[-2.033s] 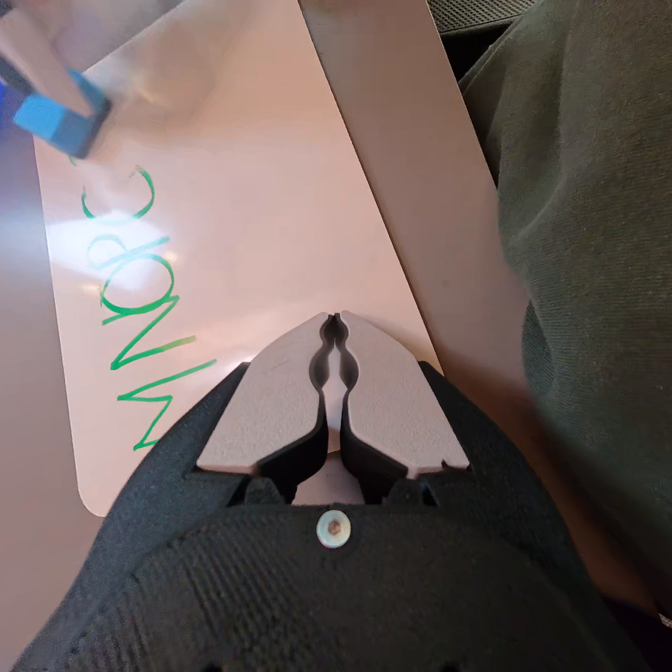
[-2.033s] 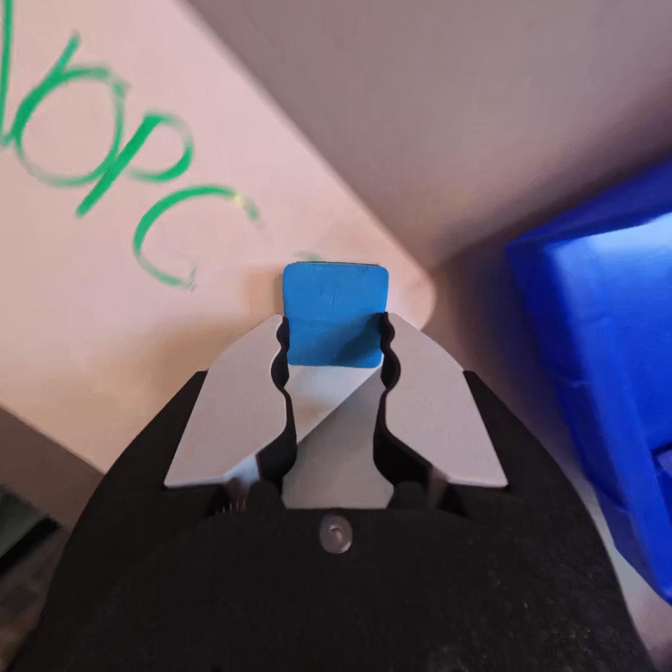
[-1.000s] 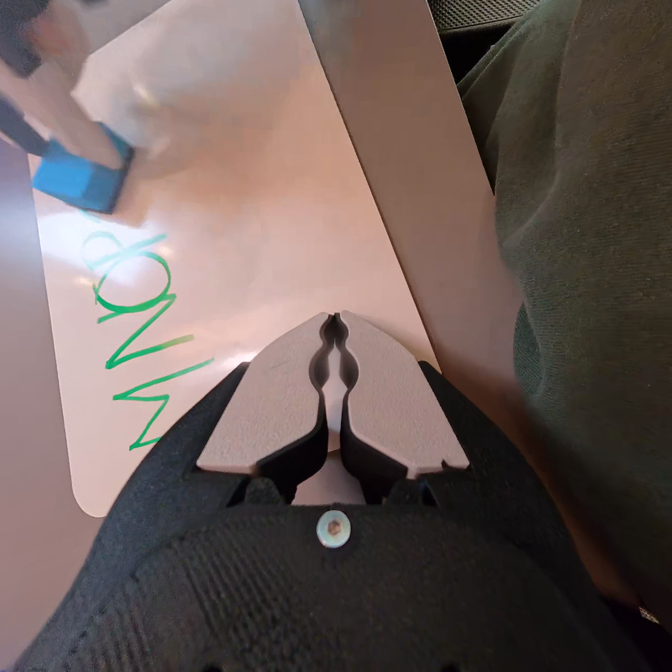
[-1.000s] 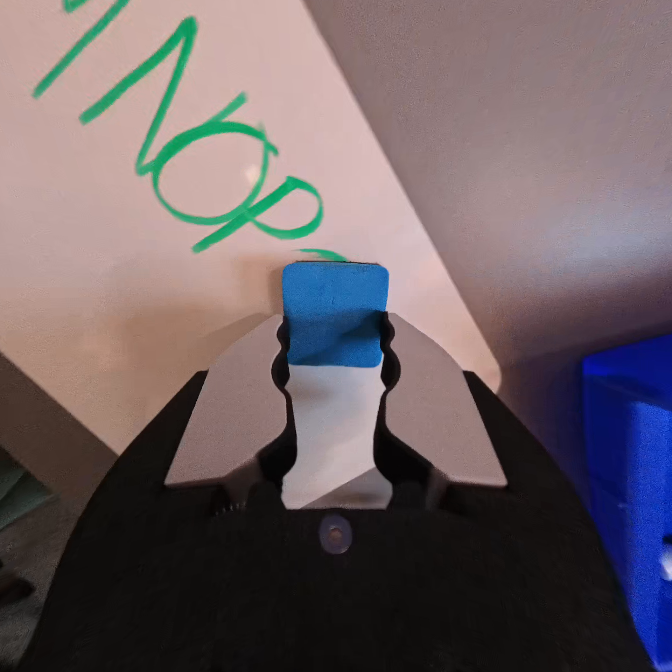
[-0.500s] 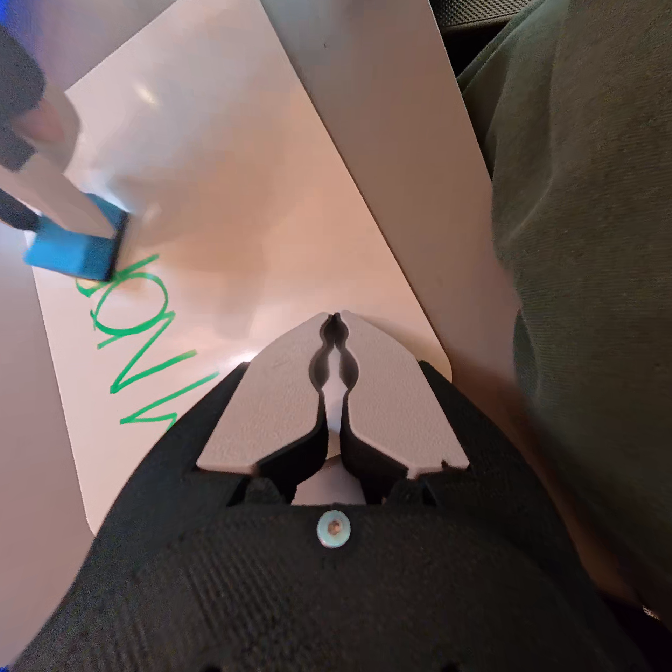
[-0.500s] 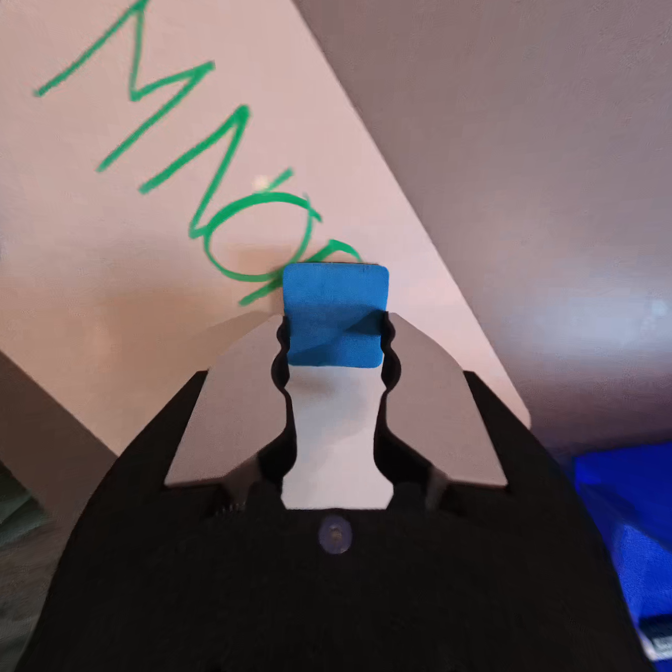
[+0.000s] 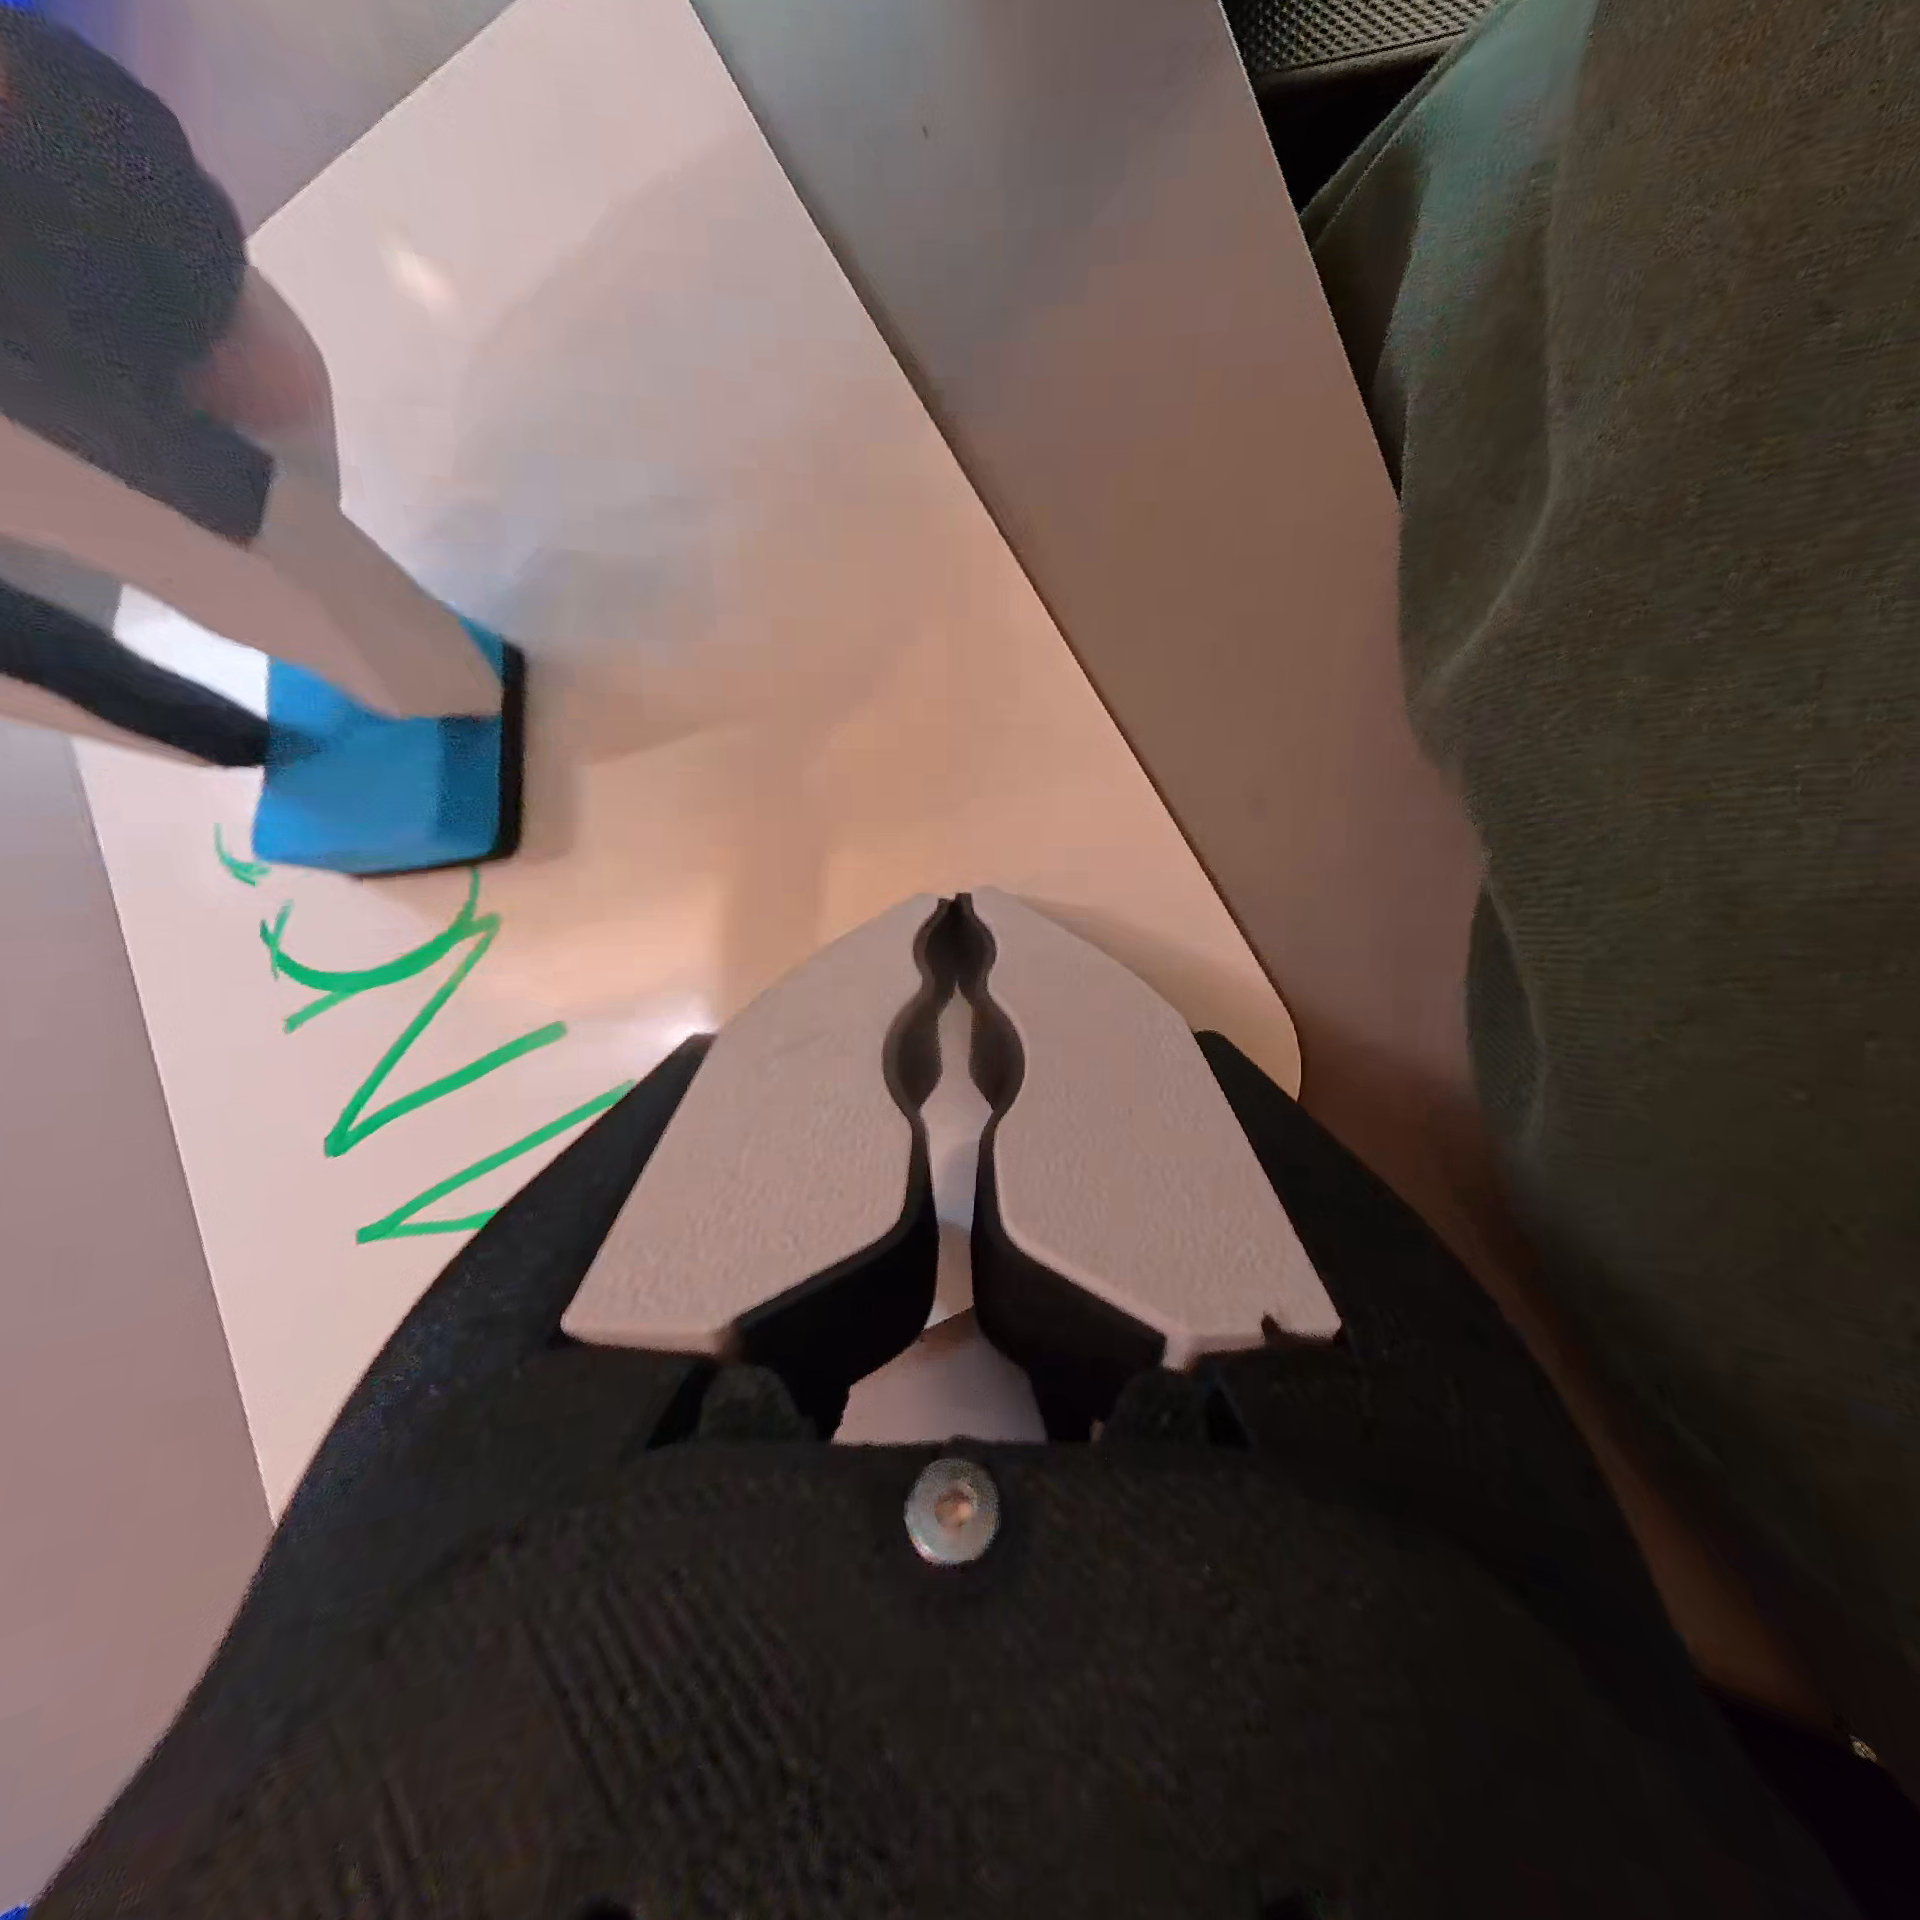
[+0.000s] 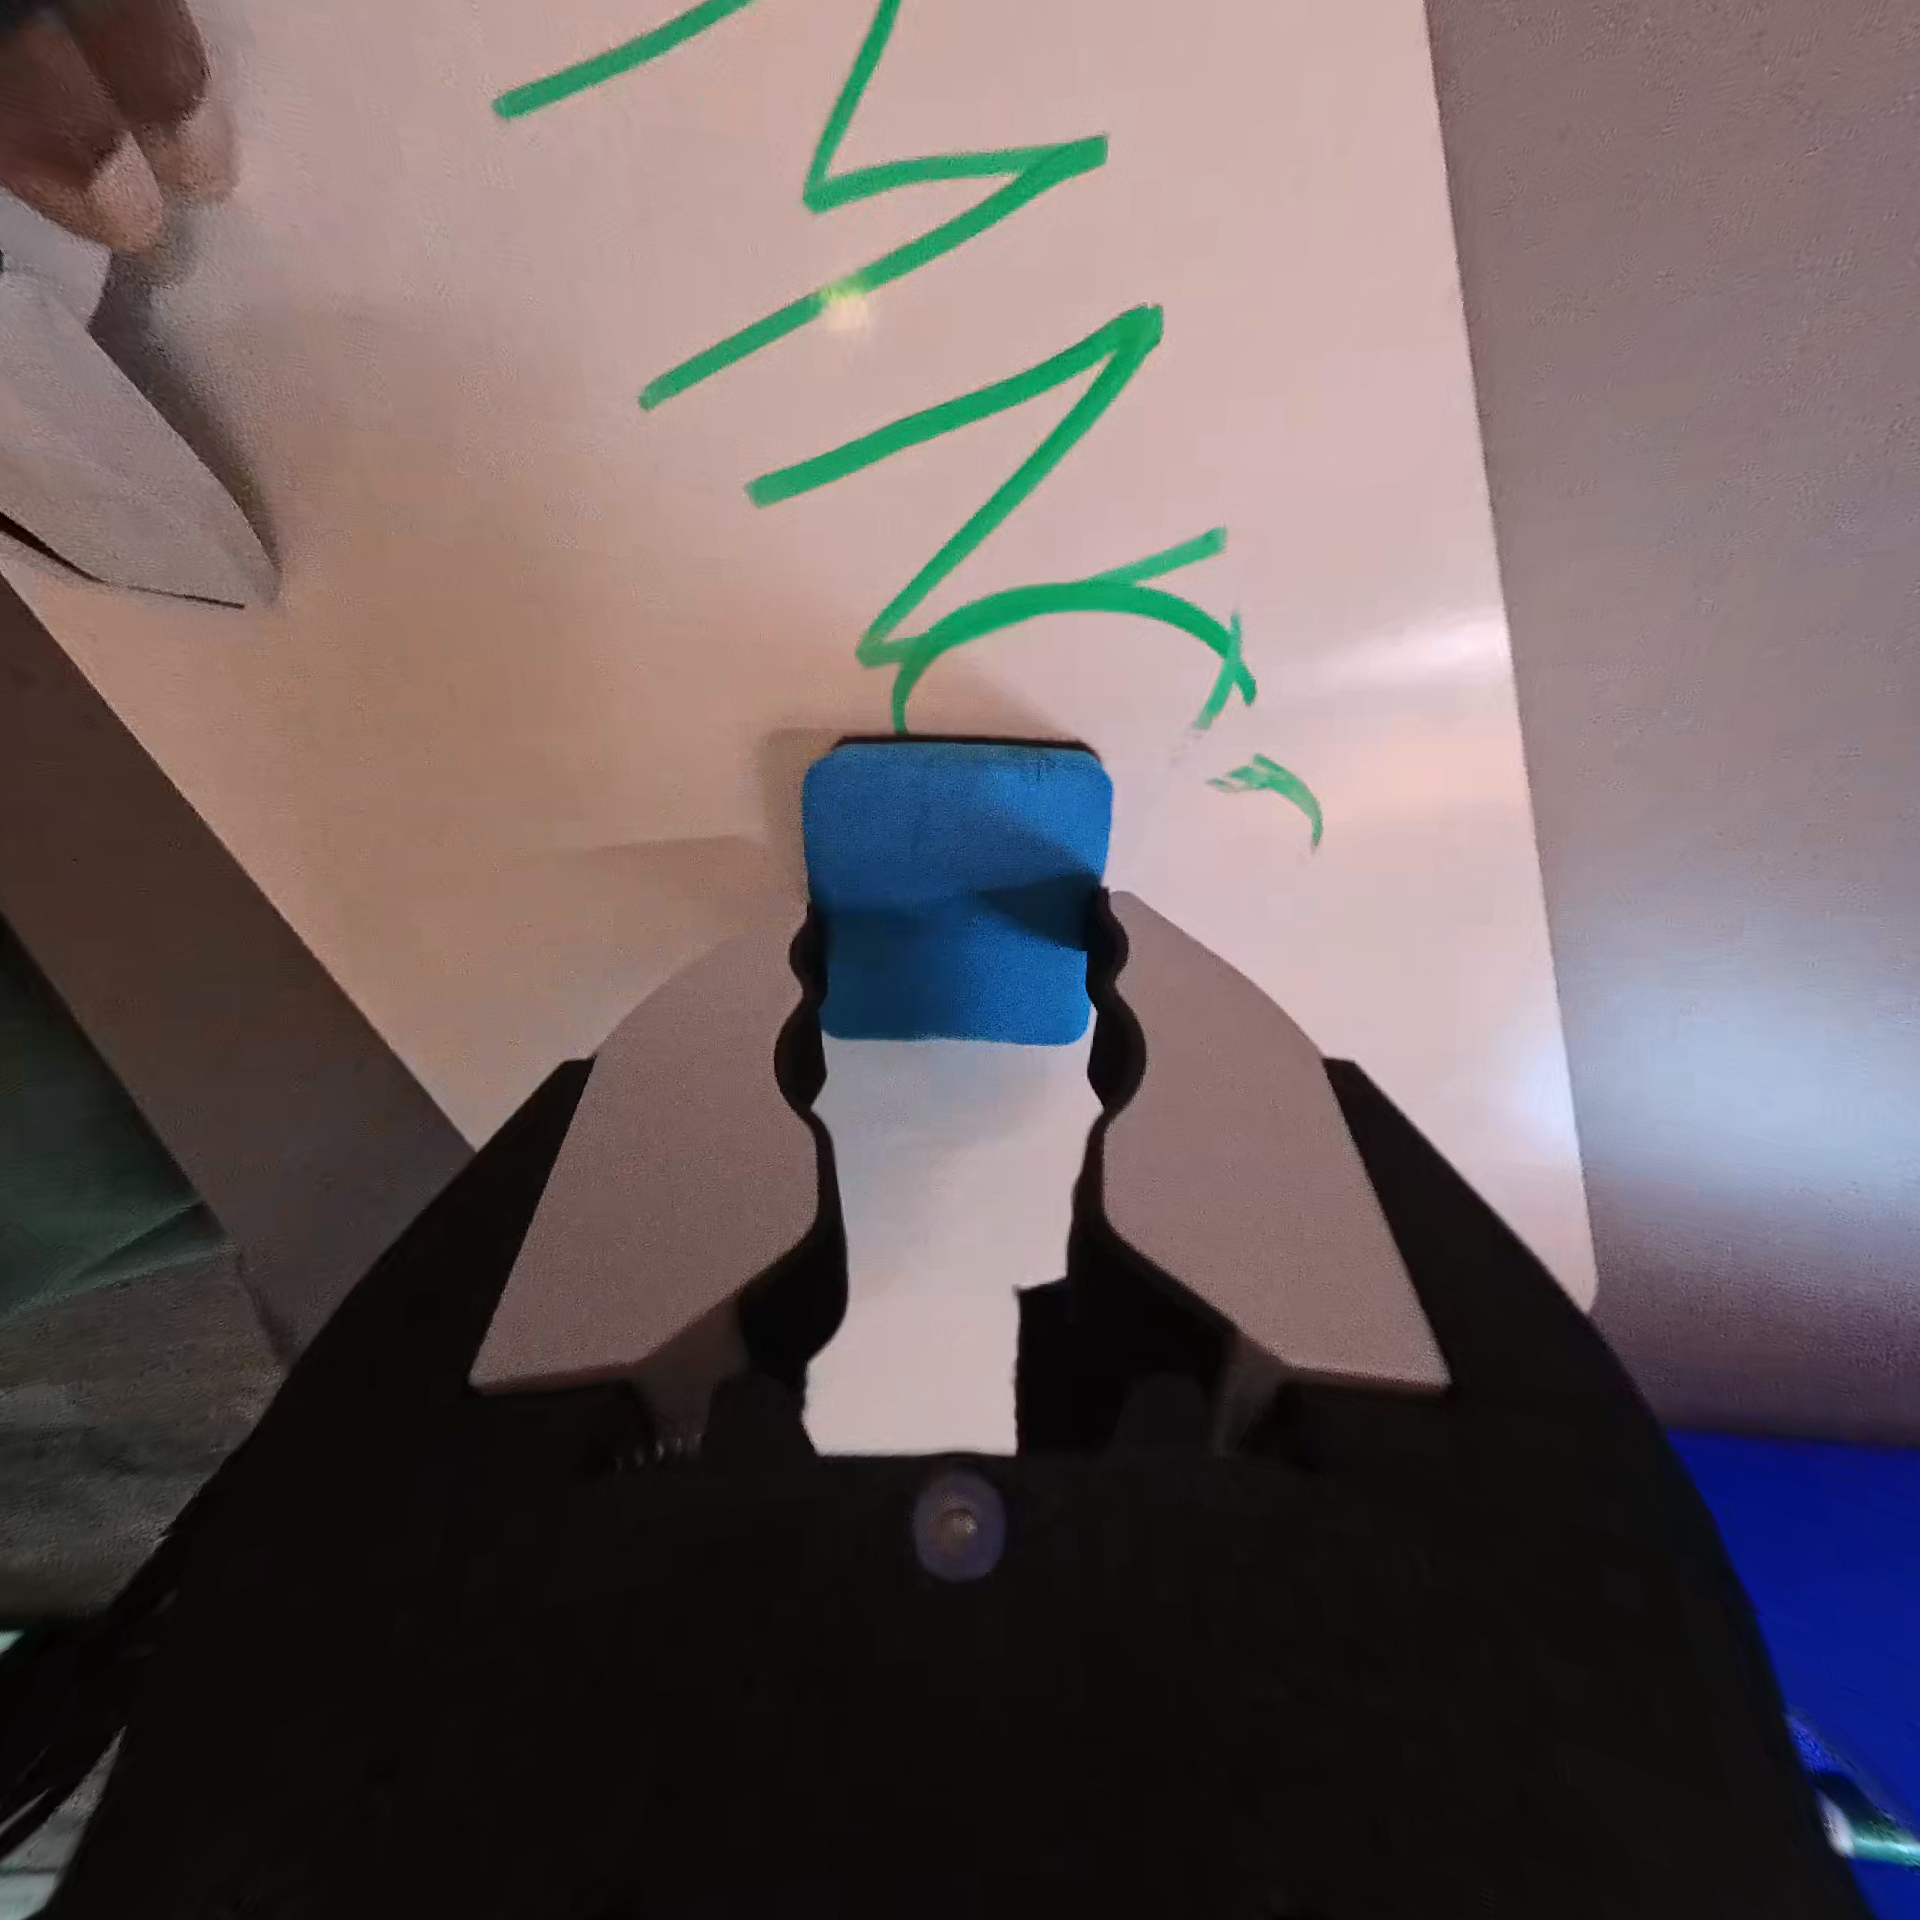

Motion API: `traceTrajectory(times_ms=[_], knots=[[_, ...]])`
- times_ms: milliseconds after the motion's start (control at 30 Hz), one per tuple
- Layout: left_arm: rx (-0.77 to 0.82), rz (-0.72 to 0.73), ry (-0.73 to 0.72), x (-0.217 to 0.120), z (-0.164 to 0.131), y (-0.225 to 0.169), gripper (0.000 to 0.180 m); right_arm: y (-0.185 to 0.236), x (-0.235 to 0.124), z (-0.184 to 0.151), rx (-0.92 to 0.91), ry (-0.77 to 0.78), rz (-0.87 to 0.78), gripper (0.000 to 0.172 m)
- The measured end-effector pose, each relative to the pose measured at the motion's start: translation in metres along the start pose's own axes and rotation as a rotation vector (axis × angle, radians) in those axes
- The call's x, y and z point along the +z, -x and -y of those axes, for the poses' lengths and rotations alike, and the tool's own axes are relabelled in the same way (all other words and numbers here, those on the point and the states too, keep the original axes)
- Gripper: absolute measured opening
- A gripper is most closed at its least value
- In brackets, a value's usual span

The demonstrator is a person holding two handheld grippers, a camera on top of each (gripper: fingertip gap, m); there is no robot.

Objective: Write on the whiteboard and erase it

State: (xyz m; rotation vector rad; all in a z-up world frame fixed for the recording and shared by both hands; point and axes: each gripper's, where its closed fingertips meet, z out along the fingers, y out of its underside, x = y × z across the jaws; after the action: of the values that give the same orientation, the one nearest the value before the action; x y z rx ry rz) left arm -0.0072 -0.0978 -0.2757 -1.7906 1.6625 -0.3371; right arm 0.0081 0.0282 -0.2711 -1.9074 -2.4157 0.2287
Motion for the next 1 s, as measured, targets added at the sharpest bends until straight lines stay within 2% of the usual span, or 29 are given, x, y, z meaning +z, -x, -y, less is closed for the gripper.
traceTrajectory(times_ms=[100,167,200,267,333,400,433,500,533,600,700,733,800,867,933,1000], knots=[[0.007,0.003,0.004,0.0,0.0,0.0,0.001,-0.046,-0.005,-0.018,0.134,0.035,-0.065,0.049],[0.01,0.007,0.007,0.0,0.0,0.0,0.001,-0.065,-0.003,-0.004,0.202,-0.034,-0.079,0.049],[0.011,0.007,0.007,-0.001,0.0,-0.001,0.001,-0.062,-0.001,0.007,0.158,-0.056,-0.092,0.049],[0.007,0.006,0.001,0.0,0.0,0.0,0.0,-0.029,0.002,0.02,0.034,-0.041,-0.032,0.049],[0.001,-0.001,-0.001,0.0,0.0,0.0,0.0,0.001,0.001,0.01,-0.072,0.045,0.041,0.049],[0.004,-0.001,-0.003,0.0,0.0,0.0,0.0,-0.011,-0.001,-0.003,-0.031,0.084,0.04,0.049],[0.004,-0.002,-0.003,0.0,0.0,0.0,0.001,-0.035,-0.002,-0.007,0.007,0.093,-0.033,0.049],[0.007,0.001,-0.003,0.0,0.0,0.0,0.001,-0.065,-0.002,0.004,0.093,0.006,-0.086,0.049],[0.007,0.001,-0.003,0.0,0.0,0.0,0.001,-0.066,0.0,0.016,0.104,-0.044,-0.083,0.049],[0.005,-0.002,-0.005,0.0,0.0,0.0,0.001,-0.038,0.004,0.031,-0.019,-0.073,-0.045,0.049],[0.003,-0.004,-0.006,0.0,0.0,0.0,0.0,0.002,0.002,0.013,-0.169,0.059,0.048,0.049],[0.003,-0.005,-0.006,0.0,0.0,0.0,0.0,-0.002,0.001,0.006,-0.158,0.082,0.052,0.049],[0.006,-0.002,-0.005,0.0,0.0,-0.001,0.0,-0.038,-0.001,0.0,-0.08,0.09,-0.048,0.049],[0.008,0.0,-0.005,-0.001,0.0,-0.001,0.0,-0.061,-0.001,0.012,-0.007,0.01,-0.105,0.049],[0.004,-0.004,-0.006,-0.001,0.0,-0.001,0.001,-0.042,0.003,0.028,-0.075,-0.045,-0.084,0.049],[0.003,-0.006,-0.007,0.0,0.0,-0.001,0.0,-0.006,0.005,0.027,-0.171,-0.016,-0.006,0.049]])
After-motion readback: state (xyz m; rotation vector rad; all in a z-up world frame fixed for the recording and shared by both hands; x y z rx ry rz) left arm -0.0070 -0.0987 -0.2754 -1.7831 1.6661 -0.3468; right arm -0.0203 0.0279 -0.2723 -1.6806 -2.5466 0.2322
